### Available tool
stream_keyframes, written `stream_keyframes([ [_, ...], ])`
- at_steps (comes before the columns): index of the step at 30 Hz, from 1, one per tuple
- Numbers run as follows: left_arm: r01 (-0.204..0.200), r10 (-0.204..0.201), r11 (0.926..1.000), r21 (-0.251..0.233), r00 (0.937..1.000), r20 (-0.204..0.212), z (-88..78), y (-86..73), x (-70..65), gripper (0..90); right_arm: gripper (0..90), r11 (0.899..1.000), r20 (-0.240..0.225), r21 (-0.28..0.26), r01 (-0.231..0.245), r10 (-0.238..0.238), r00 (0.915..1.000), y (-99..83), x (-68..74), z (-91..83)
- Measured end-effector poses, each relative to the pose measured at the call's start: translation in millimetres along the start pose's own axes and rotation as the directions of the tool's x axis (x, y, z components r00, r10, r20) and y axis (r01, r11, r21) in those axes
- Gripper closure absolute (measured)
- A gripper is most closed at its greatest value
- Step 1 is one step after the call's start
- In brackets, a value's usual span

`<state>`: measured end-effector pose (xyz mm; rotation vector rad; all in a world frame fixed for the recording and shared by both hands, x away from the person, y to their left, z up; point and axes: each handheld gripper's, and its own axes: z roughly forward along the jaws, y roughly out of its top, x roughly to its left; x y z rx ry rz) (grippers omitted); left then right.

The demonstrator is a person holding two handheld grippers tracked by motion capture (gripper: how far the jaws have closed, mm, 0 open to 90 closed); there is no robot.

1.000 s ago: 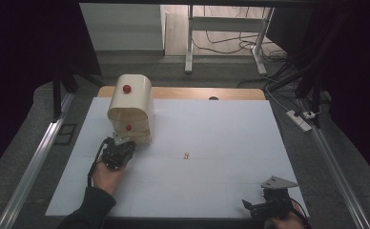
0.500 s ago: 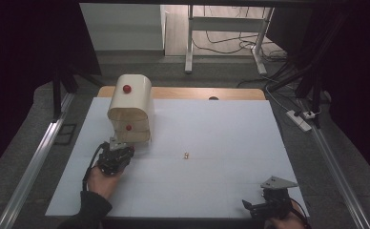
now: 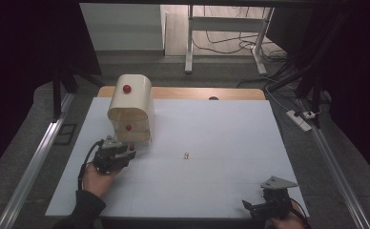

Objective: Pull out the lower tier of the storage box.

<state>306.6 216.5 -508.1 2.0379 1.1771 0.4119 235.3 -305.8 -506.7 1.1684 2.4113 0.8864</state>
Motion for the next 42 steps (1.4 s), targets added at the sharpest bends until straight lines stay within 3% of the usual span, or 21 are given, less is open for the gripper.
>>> stream_keyframes([
  [12,-0.007,0.002,0.9992,0.038,0.9927,0.121,-0.4,7.1,3.4,22.6,0.0,1.0,-0.005,0.003,-0.002,0.002,1.0,0.1,-0.1,0.2],
  [16,-0.01,0.0,0.9983,0.058,0.9842,0.177,0.3,8.4,6.6,11.8,0.0,1.0,-0.005,0.003,-0.002,0.002,1.0,0.1,0.0,0.2],
  [22,-0.034,0.025,0.9987,0.037,0.9706,0.24,-1.0,10.2,10.3,6.2,0.0,1.0,-0.006,0.005,-0.002,0.002,1.0,0.4,0.0,0.4],
  [26,-0.048,0.038,0.9985,0.027,0.9563,0.29,-3.8,13.0,13.9,2.7,0.0,1.0,-0.007,0.005,-0.004,0.004,1.0,0.4,-0.1,0.5],
  [28,-0.046,0.039,0.9988,0.019,0.9559,0.291,-5.6,13.7,14.3,0.2,0.0,1.0,-0.007,0.006,-0.003,0.003,1.0,0.4,-0.1,0.6],
  [35,-0.096,0.099,0.9951,-0.022,0.9496,0.298,-16.8,19.9,14.6,0.0,0.0,1.0,-0.007,0.012,0.001,0.0,1.0,0.5,0.1,1.0],
  [39,-0.116,0.117,0.9931,-0.02,0.9471,0.299,-18.5,24.9,13.8,0.0,0.0,1.0,-0.008,0.013,-0.001,0.001,1.0,0.5,0.1,1.2],
  [41,-0.101,0.104,0.9945,-0.027,0.9467,0.305,-18.5,27.8,14.4,0.0,0.0,1.0,-0.008,0.014,0.0,0.0,1.0,0.5,0.2,1.4],
  [42,-0.081,0.087,0.9962,-0.033,0.9433,0.32,-18.1,29.5,14.9,0.0,0.0,1.0,-0.008,0.015,-0.001,0.001,1.0,0.5,0.2,1.5],
])
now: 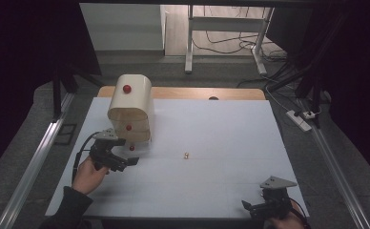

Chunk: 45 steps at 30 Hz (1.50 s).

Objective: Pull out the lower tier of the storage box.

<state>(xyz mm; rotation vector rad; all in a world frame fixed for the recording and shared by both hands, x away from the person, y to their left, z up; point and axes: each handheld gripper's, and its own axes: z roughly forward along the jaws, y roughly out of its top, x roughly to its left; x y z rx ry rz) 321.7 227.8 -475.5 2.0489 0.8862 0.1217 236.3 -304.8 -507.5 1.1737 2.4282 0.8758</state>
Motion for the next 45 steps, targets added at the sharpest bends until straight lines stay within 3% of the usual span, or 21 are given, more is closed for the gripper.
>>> stream_keyframes([
  [2,0.003,-0.003,0.9999,-0.012,0.9999,0.011,0.7,4.3,0.5,0.0,0.0,1.0,0.0,0.002,-0.002,0.002,1.0,0.1,-0.1,0.2],
  [5,-0.024,0.024,0.9997,0.002,0.9995,-0.019,2.9,10.8,0.4,0.0,0.0,1.0,-0.003,0.007,-0.004,0.004,1.0,0.3,-0.5,0.4],
  [7,-0.014,0.014,0.9998,0.01,0.9997,-0.02,6.2,14.5,1.9,0.0,0.0,1.0,-0.003,0.006,-0.005,0.005,1.0,0.2,-0.7,0.5],
  [14,-0.002,0.01,0.9959,0.09,0.9962,-0.087,19.4,16.3,8.5,4.0,0.0,1.0,-0.004,0.009,-0.002,0.003,1.0,0.3,-0.6,0.6],
  [17,0.001,0.005,0.9943,0.107,0.9983,-0.057,21.6,14.9,14.1,5.3,0.0,1.0,-0.005,0.01,-0.002,0.003,1.0,0.3,-0.7,0.7],
  [20,-0.016,0.027,0.9909,0.134,0.9962,-0.082,23.8,14.5,14.8,8.4,0.0,1.0,-0.006,0.01,-0.001,0.001,1.0,0.3,-0.6,0.8],
  [28,-0.005,0.026,0.9918,0.127,0.9859,-0.165,17.5,11.7,15.1,34.5,0.0,1.0,-0.008,0.01,-0.003,0.003,1.0,0.3,-0.8,0.9],
  [35,0.003,0.025,0.9879,0.155,0.9837,-0.178,15.1,5.9,14.4,55.0,0.0,1.0,-0.01,0.009,-0.003,0.003,0.9999,0.3,-0.9,0.8],
  [45,-0.001,0.028,0.9873,0.159,0.9859,-0.165,15.1,0.6,11.7,57.5,0.0,1.0,-0.013,0.01,0.0,0.0,0.9999,0.3,-0.6,0.5],
])
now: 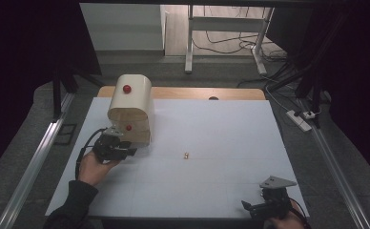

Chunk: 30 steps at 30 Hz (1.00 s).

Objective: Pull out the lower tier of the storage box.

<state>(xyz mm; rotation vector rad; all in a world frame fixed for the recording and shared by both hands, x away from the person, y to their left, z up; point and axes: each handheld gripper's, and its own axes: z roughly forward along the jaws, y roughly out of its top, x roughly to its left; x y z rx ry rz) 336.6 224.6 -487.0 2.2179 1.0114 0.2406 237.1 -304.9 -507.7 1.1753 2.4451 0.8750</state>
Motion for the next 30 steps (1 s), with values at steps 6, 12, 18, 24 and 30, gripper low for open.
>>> stream_keyframes([
  [6,0.015,-0.015,0.9998,-0.009,0.9996,0.023,-1.5,-5.4,-2.2,57.4,0.0,1.0,-0.001,0.002,0.004,-0.004,1.0,0.1,0.2,0.2],
  [12,0.04,-0.038,0.9989,-0.024,0.9978,0.054,-3.4,-12.2,-3.5,58.7,0.0,1.0,0.0,0.002,0.006,-0.006,1.0,0.0,0.7,0.5],
  [18,0.037,-0.036,0.9991,-0.018,0.9979,0.054,-4.0,-16.4,-8.4,58.8,0.0,1.0,0.002,-0.003,0.007,-0.007,1.0,-0.2,0.8,0.4],
  [24,0.035,-0.034,0.9993,-0.009,0.9976,0.06,-4.5,-22.4,-12.9,58.8,0.0,1.0,0.004,0.0,0.013,-0.013,0.9999,-0.1,1.1,0.1],
  [30,0.037,-0.036,0.9992,-0.013,0.9975,0.062,-3.6,-28.3,-17.0,58.5,0.0,1.0,0.005,-0.001,0.016,-0.016,0.9999,-0.1,1.6,-0.1],
])
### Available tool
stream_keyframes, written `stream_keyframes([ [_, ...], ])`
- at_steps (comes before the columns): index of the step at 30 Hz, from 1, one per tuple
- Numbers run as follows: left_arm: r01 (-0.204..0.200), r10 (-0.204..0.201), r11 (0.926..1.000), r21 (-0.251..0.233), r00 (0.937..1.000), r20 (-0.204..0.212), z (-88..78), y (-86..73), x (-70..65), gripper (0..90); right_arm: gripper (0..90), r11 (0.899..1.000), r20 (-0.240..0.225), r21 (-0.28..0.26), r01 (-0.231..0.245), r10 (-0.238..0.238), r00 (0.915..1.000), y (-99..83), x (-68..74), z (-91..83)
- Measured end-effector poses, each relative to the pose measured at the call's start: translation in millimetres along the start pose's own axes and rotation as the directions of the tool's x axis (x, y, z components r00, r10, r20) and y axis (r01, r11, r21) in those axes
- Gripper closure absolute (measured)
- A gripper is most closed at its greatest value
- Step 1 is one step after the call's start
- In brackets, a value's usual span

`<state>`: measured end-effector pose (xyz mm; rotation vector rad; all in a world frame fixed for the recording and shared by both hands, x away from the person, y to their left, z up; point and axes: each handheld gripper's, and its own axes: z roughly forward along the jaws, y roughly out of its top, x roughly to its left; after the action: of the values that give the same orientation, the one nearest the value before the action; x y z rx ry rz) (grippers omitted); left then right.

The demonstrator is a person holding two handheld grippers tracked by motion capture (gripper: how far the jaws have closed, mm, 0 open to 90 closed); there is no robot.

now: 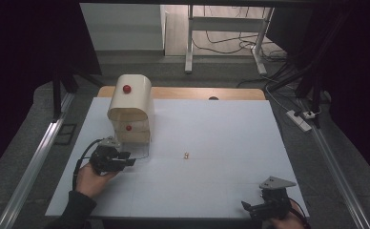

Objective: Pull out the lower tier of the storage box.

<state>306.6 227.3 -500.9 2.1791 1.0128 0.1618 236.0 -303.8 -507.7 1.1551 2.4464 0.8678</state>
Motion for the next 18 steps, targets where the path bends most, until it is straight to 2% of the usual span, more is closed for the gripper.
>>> stream_keyframes([
  [7,0.01,-0.01,0.9998,-0.015,0.9999,0.004,0.8,-5.3,-1.3,57.2,0.0,1.0,0.001,-0.001,0.003,-0.003,1.0,-0.1,0.6,-0.1],
  [15,0.0,0.0,0.9997,-0.025,1.0,-0.003,1.2,-5.9,-2.1,55.6,0.0,1.0,0.003,0.002,0.011,-0.011,0.9999,0.1,1.1,-0.2],
  [18,-0.007,0.007,0.9998,-0.019,0.9999,-0.014,2.0,-5.7,-2.7,52.2,0.0,1.0,0.004,0.003,0.012,-0.012,0.9999,0.2,1.1,0.0],
])
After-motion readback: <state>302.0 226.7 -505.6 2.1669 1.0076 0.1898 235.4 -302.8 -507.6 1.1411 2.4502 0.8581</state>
